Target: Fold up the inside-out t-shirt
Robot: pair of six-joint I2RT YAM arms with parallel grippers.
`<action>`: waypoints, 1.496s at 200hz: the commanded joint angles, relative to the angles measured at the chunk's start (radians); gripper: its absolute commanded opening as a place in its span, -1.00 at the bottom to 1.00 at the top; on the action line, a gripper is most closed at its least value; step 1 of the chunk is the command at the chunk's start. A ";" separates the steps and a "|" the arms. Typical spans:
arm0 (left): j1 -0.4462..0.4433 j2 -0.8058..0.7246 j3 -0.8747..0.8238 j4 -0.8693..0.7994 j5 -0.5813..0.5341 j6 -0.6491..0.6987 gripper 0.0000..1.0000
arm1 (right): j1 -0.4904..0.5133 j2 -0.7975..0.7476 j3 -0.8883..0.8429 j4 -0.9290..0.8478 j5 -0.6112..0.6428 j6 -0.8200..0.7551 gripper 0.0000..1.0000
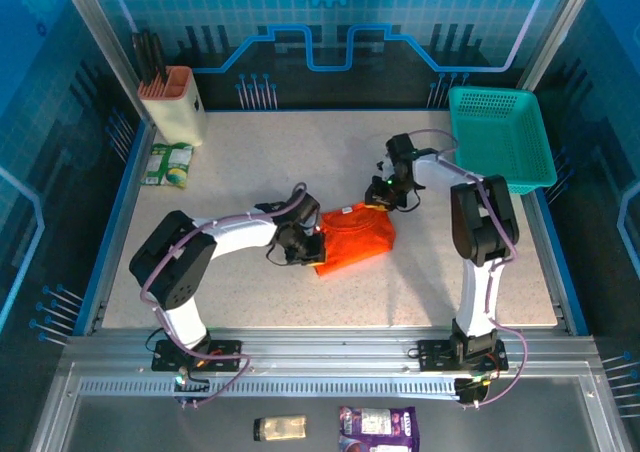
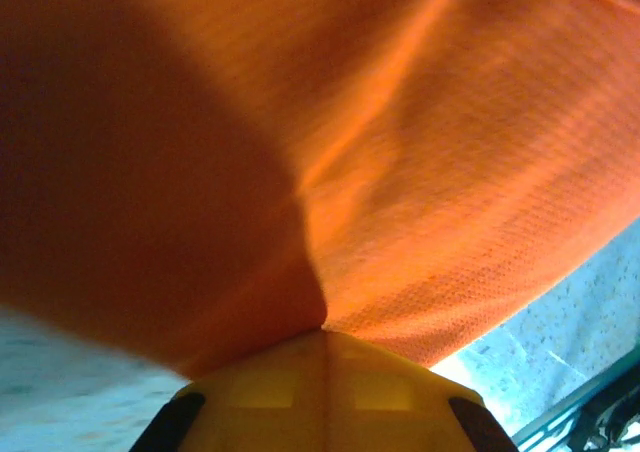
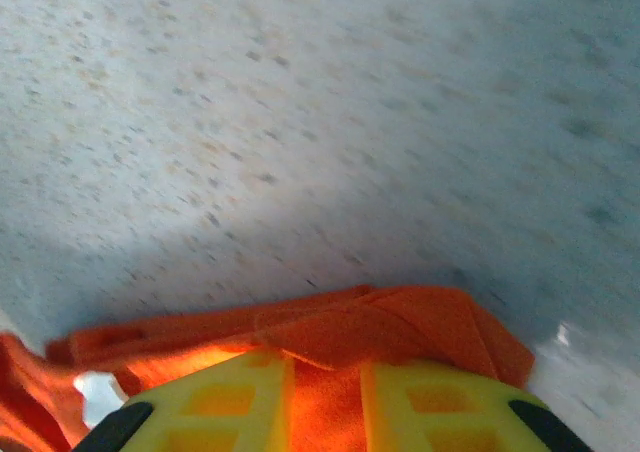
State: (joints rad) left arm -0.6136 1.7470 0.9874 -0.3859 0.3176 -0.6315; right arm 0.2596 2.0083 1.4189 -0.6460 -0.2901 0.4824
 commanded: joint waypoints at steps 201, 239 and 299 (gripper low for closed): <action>0.043 0.216 0.297 -0.086 -0.034 0.085 -0.79 | 0.108 -0.112 -0.245 0.006 -0.039 -0.009 -0.50; 0.074 0.042 0.209 -0.069 -0.087 0.042 -0.57 | 0.103 -0.227 -0.238 0.014 -0.096 0.014 -0.47; 0.139 0.022 0.119 -0.057 -0.053 0.048 -0.25 | 0.096 -0.358 -0.175 -0.091 -0.067 -0.005 -0.43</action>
State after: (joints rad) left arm -0.4793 1.7336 1.1313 -0.4370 0.2543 -0.5949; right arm 0.3653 1.7023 1.1973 -0.6590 -0.3748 0.4896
